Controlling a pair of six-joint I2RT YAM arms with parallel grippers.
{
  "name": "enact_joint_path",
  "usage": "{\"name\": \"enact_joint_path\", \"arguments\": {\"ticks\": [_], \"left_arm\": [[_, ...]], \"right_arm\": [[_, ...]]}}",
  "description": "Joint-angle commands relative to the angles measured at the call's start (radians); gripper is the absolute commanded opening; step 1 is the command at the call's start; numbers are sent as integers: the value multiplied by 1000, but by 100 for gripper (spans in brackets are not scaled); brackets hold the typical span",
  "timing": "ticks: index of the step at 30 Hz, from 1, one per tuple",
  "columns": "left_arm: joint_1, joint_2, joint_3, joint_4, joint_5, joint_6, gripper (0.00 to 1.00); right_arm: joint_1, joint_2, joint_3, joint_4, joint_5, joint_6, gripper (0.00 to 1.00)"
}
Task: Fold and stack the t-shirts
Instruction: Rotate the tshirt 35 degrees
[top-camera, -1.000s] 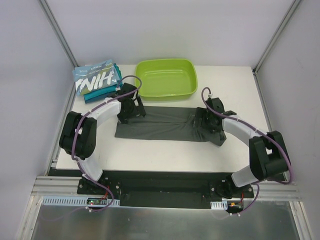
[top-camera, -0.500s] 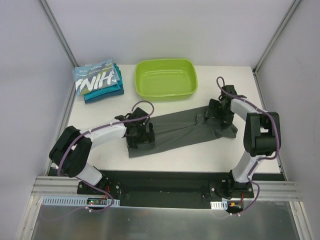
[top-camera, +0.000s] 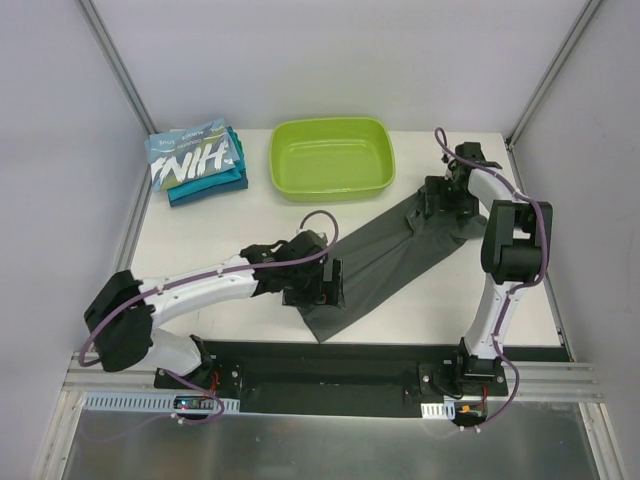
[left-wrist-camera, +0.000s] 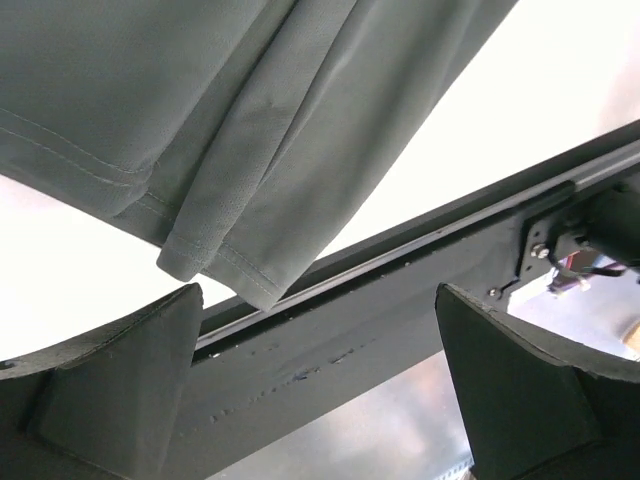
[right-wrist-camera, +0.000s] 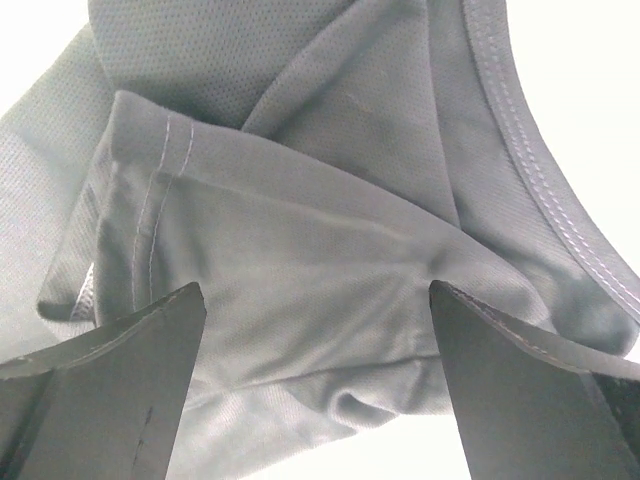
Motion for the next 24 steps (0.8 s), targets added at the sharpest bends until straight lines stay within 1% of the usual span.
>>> {"name": "enact_joint_path", "arguments": {"ticks": [1, 2, 4, 6, 8, 9, 11, 12, 14, 15, 16, 17, 18, 20, 21, 24], "left_arm": [[13, -155, -7, -43, -125, 53, 99], [25, -180, -17, -52, -137, 56, 99], [71, -232, -38, -56, -139, 59, 99], [106, -282, -73, -56, -213, 66, 99], [164, -325, -112, -56, -267, 68, 99], [221, -339, -133, -55, -263, 63, 99], [333, -345, -182, -14, -219, 54, 99], [382, -326, -201, 6, -183, 56, 99], [462, -283, -212, 35, -110, 71, 99], [477, -263, -205, 37, -105, 80, 99], [481, -247, -204, 39, -112, 86, 99], [484, -232, -205, 40, -119, 88, 99], [490, -220, -207, 43, -117, 91, 99], [505, -201, -219, 55, -120, 93, 99], [517, -195, -228, 57, -120, 93, 99], [554, -200, -264, 63, -120, 88, 99]], "right_arm": [[2, -182, 25, -38, 45, -73, 96], [2, -214, 19, -41, 45, -69, 96], [7, -276, 21, -71, 112, -64, 96], [11, -339, 24, -114, 151, -61, 96], [71, -409, 4, -172, 180, -49, 96], [112, -451, -28, -189, 195, -38, 96], [210, -533, -112, -208, 221, 17, 96], [270, -575, -180, -199, 217, 55, 96], [388, -671, -325, -150, 151, 132, 96], [472, -713, -403, -115, 107, 162, 96], [514, -757, -470, -61, 62, 181, 96], [601, -791, -542, -4, -52, 201, 96], [664, -825, -591, 58, -135, 225, 96], [775, -867, -685, 192, -251, 288, 96], [822, -877, -709, 247, -286, 320, 96], [942, -870, -757, 391, -308, 394, 96]]}}
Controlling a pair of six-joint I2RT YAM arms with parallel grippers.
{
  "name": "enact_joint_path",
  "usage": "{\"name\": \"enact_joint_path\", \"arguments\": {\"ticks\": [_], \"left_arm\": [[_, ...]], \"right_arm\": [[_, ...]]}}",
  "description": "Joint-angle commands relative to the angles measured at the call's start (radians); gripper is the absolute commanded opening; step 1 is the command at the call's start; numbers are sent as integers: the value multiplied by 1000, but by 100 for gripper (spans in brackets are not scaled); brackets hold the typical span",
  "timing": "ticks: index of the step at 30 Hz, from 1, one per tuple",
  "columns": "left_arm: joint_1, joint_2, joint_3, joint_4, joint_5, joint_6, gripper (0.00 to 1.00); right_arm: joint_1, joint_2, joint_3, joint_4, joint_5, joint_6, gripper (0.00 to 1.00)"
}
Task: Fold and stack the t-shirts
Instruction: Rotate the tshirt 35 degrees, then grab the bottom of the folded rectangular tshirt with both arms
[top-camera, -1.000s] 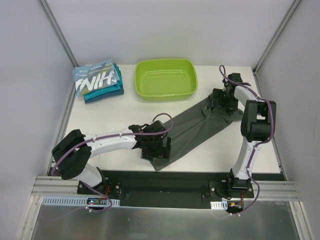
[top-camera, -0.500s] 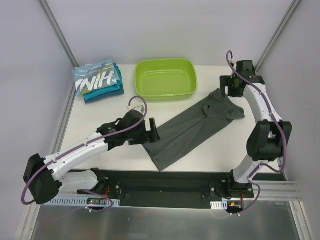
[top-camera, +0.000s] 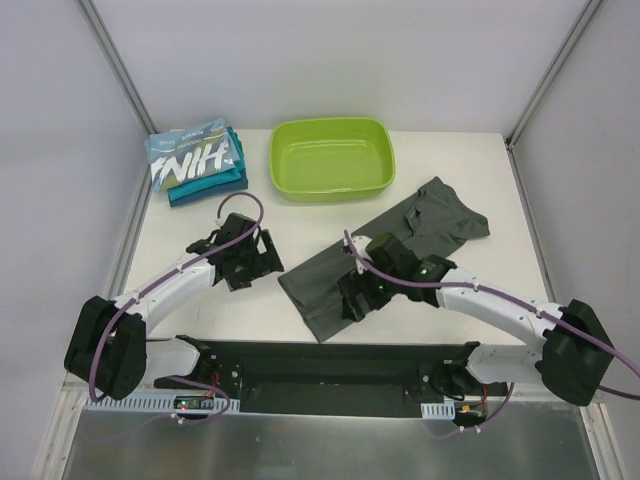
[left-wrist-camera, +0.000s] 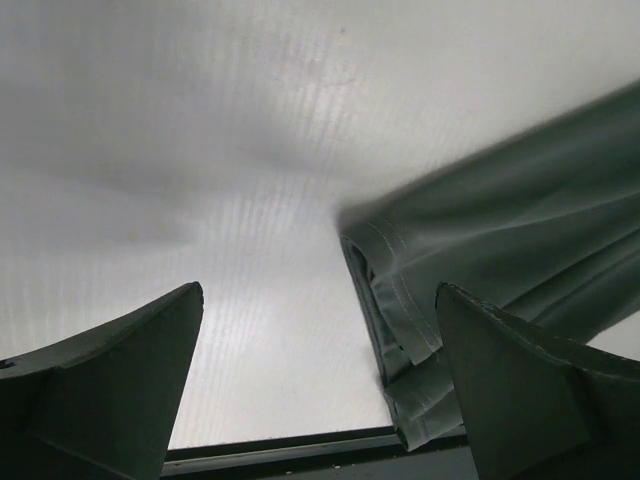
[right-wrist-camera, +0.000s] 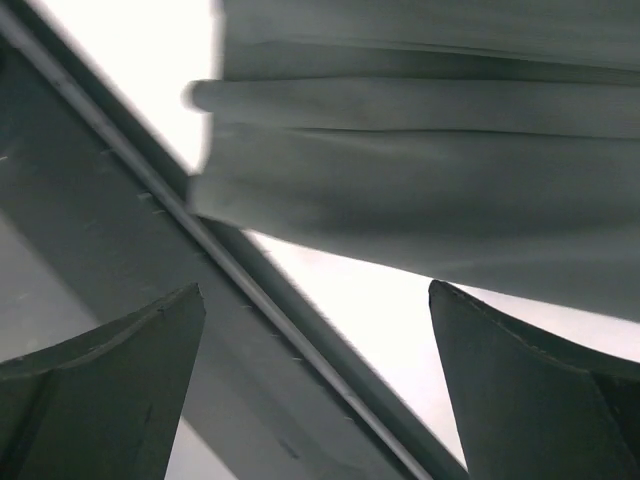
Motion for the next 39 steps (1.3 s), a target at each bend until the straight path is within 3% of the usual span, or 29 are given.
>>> {"name": "enact_joint_path", "arguments": {"ticks": [1, 8, 19, 33, 39], "left_arm": [[54, -12, -51, 21, 8, 16, 99], [100, -94, -120, 20, -2, 20, 99], [139, -157, -179, 1, -36, 34, 99], [168, -218, -194, -22, -38, 52, 99], [170, -229, -185, -25, -13, 58, 99]], "right_arm": [[141, -25, -38, 324, -157, 173, 96], [209, 192, 34, 400, -209, 218, 96], [219, 377, 118, 423, -210, 225, 96], [214, 502, 210, 383, -163, 186, 96], [235, 467, 271, 219, -109, 114, 96]]}}
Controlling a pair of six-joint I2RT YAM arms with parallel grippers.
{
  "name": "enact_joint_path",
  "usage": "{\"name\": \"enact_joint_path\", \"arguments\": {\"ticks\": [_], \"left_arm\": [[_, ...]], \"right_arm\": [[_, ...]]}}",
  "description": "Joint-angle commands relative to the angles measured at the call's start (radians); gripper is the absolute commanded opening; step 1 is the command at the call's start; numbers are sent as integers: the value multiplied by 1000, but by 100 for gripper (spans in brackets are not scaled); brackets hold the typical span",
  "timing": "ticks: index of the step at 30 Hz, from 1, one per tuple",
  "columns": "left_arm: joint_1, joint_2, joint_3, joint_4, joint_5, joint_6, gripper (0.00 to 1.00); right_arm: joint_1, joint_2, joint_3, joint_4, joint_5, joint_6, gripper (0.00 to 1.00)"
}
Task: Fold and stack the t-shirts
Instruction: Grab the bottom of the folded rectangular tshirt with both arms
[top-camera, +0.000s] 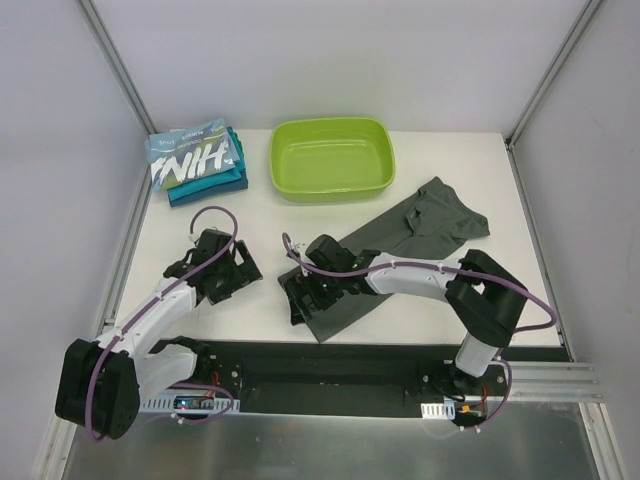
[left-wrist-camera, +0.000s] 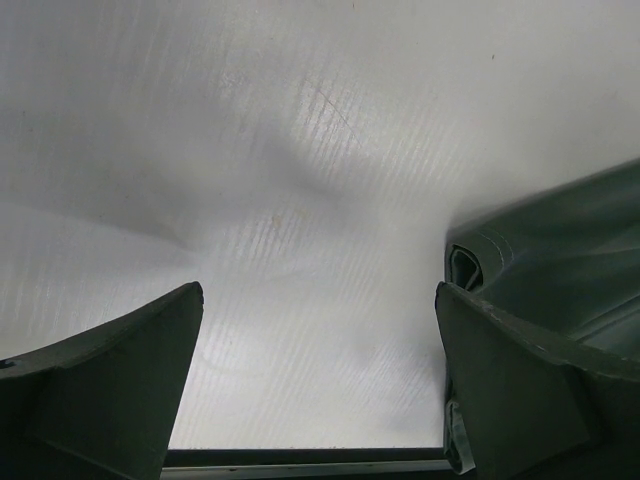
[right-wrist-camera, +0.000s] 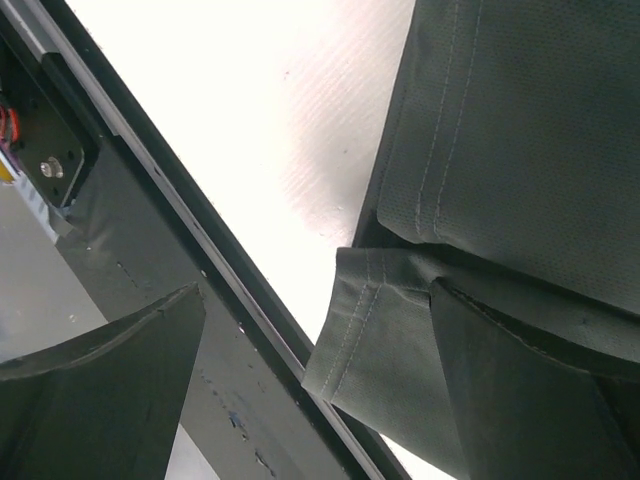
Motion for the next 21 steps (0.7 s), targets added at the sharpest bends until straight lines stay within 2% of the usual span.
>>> {"name": "enact_joint_path", "arguments": {"ticks": [1, 6, 11, 13, 14, 18, 21], "left_arm": [[8, -16, 7, -17, 31, 29, 99], [-1, 24, 39, 3, 89, 37, 99], [-56, 96, 62, 73, 131, 35, 99], [-93, 143, 86, 93, 123, 31, 95], [-107, 169, 102, 102, 123, 32, 94], [-146, 315, 171, 109, 116, 37, 77], [-159, 389, 200, 109, 105, 41, 69]], "right_arm": [[36, -53, 84, -166, 82, -102, 96], [104, -126, 85, -259, 164, -196, 97], [187, -124, 74, -329, 279, -224, 99], [210, -117, 69, -332, 322, -219, 99], [214, -107, 68, -330, 326, -216, 96], [233, -70, 86, -318, 334, -213, 87], [263, -58, 98, -318, 449, -236, 82]]}}
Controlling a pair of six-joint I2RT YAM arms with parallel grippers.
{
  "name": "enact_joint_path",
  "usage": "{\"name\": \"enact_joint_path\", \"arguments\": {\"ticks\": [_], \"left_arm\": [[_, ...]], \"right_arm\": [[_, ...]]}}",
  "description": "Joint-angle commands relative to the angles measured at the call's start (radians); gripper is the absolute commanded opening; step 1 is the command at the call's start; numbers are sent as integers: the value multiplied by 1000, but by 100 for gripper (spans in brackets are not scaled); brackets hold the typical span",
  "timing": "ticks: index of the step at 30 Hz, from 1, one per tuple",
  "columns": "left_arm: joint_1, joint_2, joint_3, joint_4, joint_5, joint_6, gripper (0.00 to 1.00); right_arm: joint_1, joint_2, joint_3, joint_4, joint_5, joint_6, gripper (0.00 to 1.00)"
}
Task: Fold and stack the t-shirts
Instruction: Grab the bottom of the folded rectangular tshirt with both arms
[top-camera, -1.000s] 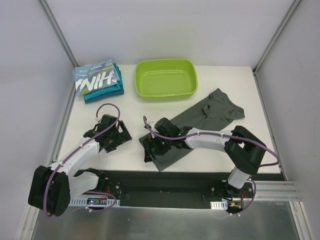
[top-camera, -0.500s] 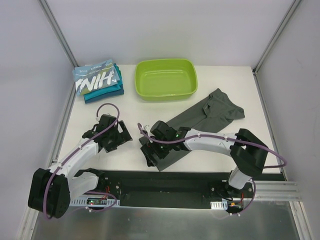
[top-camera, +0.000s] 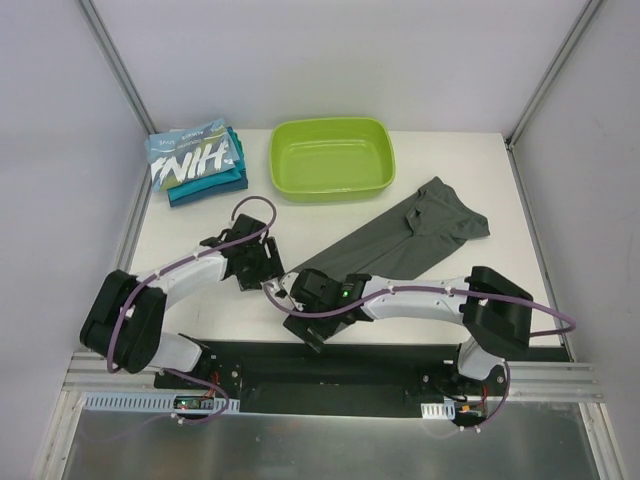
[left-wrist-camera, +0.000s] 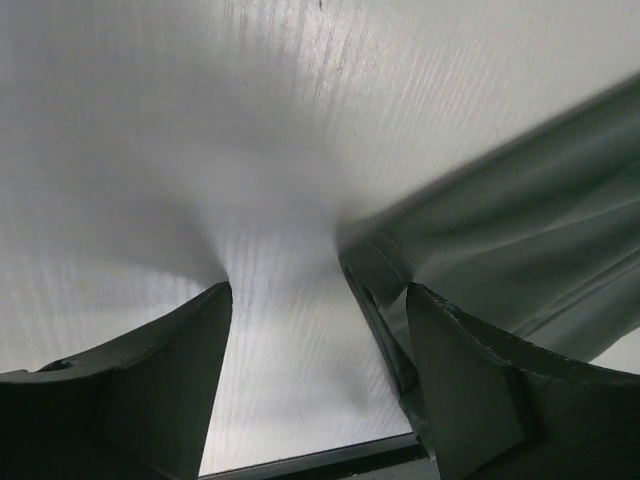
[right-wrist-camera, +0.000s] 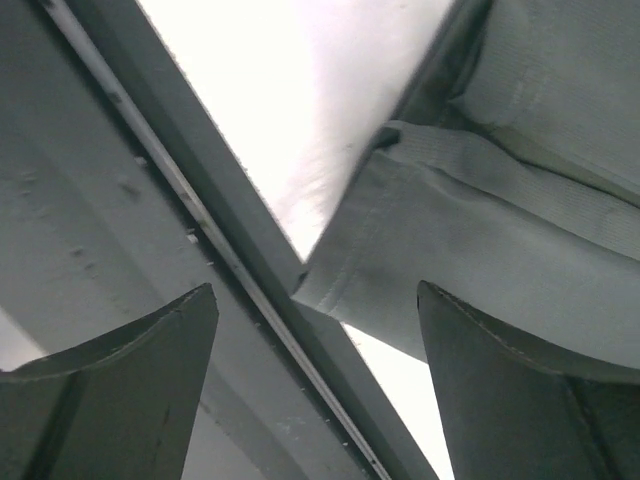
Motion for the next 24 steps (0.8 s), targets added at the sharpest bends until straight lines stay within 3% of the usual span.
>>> {"name": "enact_joint_path", "arguments": {"ticks": [1, 4, 7, 10, 16, 19, 24], "left_arm": [[-18, 94, 58, 18, -4, 15, 67], [-21, 144, 80, 23, 9, 30, 59], [-24, 171, 93, 23, 24, 41, 42], [-29, 181, 92, 30, 47, 41, 33], [-35, 184, 63, 41, 40, 38, 17], [-35, 191, 57, 43, 46, 36, 0], [-35, 157, 31, 41, 26, 33, 0]], "right_arm": [[38, 18, 53, -25, 154, -41, 81], [53, 33, 55, -12, 153, -74, 77], [62, 66, 65, -9, 147, -107, 74], [63, 110, 97, -61, 186, -127, 64], [63, 132, 65, -66, 190, -100, 57], [63, 132, 44, -52, 188, -86, 52], [62, 136, 30, -38, 124, -71, 29]]}}
